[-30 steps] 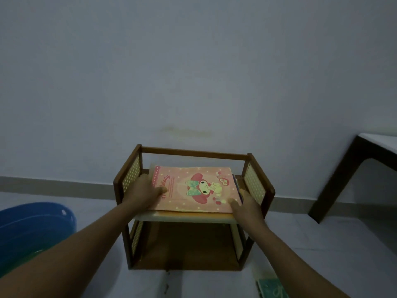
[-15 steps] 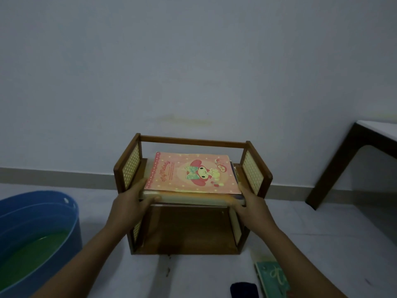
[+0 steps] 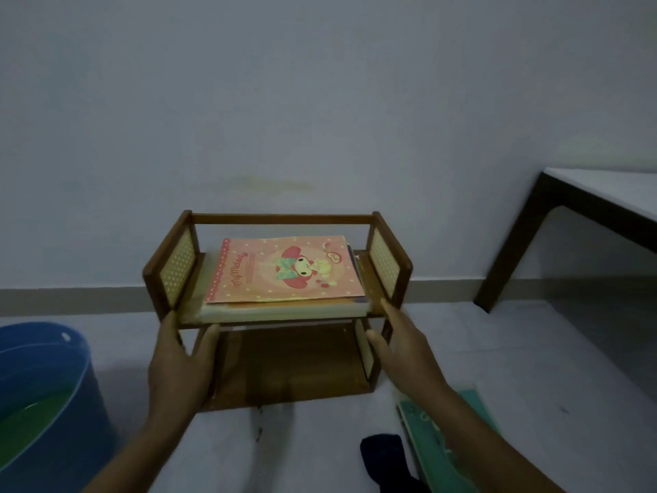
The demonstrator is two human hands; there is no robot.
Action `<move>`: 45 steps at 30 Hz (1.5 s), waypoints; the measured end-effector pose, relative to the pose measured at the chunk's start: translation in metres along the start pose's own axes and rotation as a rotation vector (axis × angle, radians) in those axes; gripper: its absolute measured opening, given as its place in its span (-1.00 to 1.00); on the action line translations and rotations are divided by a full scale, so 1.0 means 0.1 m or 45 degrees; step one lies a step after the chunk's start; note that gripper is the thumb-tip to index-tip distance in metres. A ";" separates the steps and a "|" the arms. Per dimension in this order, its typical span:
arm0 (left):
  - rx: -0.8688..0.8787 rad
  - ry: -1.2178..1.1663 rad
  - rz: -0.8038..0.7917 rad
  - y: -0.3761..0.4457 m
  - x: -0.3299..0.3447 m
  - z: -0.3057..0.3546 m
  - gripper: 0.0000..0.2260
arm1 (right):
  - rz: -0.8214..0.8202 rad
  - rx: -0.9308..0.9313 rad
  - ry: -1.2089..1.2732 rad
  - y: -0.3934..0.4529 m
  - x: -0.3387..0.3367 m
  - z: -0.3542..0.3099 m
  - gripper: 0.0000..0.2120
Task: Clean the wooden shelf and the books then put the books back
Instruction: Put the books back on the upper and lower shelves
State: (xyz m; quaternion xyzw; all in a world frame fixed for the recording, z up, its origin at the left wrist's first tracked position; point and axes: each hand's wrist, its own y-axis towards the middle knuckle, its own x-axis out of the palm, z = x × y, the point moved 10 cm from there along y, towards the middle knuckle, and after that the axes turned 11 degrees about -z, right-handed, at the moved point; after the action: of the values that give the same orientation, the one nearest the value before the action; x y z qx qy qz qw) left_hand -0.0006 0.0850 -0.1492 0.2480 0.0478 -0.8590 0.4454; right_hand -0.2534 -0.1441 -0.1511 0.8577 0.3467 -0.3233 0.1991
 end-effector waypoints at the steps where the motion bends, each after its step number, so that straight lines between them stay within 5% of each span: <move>1: -0.082 -0.034 0.002 -0.14 0.10 -0.11 -0.61 | 0.022 0.059 -0.022 -0.14 -0.04 0.19 -0.52; 8: -0.514 0.009 -0.962 -1.02 2.23 -0.19 -0.58 | -0.010 0.849 0.019 -1.07 -0.28 2.17 -0.46; 12: -0.710 -0.247 -1.326 -1.57 3.43 0.08 -0.87 | -0.101 1.089 0.037 -1.41 -0.27 2.84 -0.65; 14: -0.854 -0.452 -1.358 -1.77 3.95 0.07 -0.82 | -0.130 1.145 0.073 -1.51 -0.25 3.12 -0.68; 18: -1.048 -0.537 -1.196 -1.81 4.86 -0.74 -0.32 | -0.177 1.195 0.080 -1.60 -0.17 3.48 -0.48; 23: -1.157 -0.582 -0.946 -1.83 4.88 -0.88 -0.14 | -0.165 1.241 0.164 -1.56 -0.19 3.76 -0.49; 27: -1.200 -0.715 -0.882 -1.86 4.58 -0.49 -0.64 | -0.162 1.291 0.579 -1.64 -0.16 3.82 -0.66; 30: -1.275 -0.824 -1.055 -1.91 4.58 -0.48 -0.82 | -0.184 1.258 0.773 -1.71 -0.19 3.70 -0.74; 34: -1.077 -0.794 -1.204 -1.80 4.39 -0.22 -0.78 | -0.145 1.030 0.853 -1.69 -0.42 3.34 -0.70; 38: -0.585 -0.716 -1.287 -1.50 3.83 0.31 -0.71 | -0.005 0.741 0.826 -1.55 -0.85 2.63 -0.70; 45: 0.123 -0.376 -1.039 -0.92 2.20 0.78 -0.59 | -0.027 0.304 0.885 -1.14 -0.70 1.20 -0.64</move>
State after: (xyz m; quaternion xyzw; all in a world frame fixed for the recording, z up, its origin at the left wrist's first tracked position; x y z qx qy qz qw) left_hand -0.2094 -0.0467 -0.1969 0.1039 0.0373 -0.9921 0.0595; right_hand -0.4236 -0.1669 -0.2013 0.9299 0.3624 -0.0530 -0.0355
